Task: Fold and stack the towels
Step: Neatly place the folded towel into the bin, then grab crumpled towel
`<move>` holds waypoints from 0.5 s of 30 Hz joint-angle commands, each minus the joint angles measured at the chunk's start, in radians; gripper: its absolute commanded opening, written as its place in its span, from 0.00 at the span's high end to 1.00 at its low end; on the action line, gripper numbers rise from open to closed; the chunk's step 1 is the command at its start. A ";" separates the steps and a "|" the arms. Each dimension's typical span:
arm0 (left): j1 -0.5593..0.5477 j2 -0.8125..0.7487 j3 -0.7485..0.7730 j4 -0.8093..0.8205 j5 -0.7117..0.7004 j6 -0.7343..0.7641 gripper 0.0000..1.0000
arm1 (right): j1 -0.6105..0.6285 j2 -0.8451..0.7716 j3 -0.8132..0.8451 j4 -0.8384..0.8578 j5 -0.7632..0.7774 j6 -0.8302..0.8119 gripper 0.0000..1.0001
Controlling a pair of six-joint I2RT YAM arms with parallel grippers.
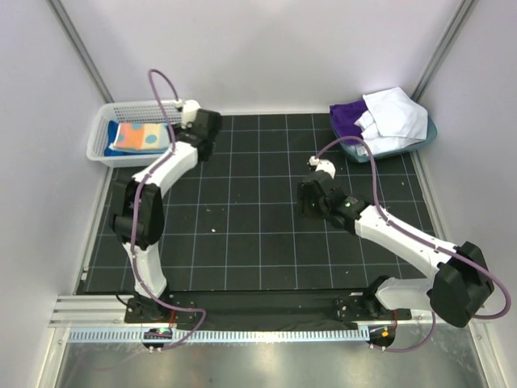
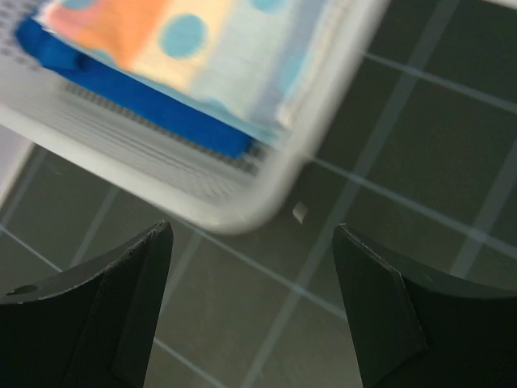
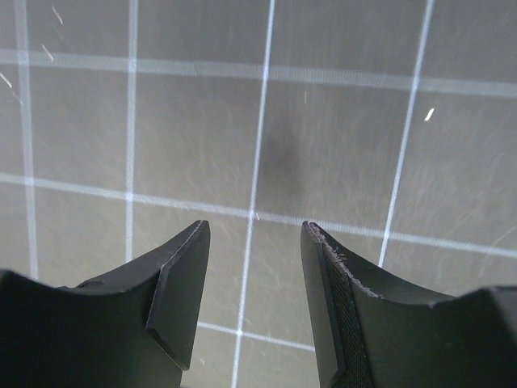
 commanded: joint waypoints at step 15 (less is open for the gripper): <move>-0.588 -0.327 -0.050 -0.460 0.371 -0.078 0.19 | -0.481 0.389 0.582 -0.105 0.133 -0.086 0.44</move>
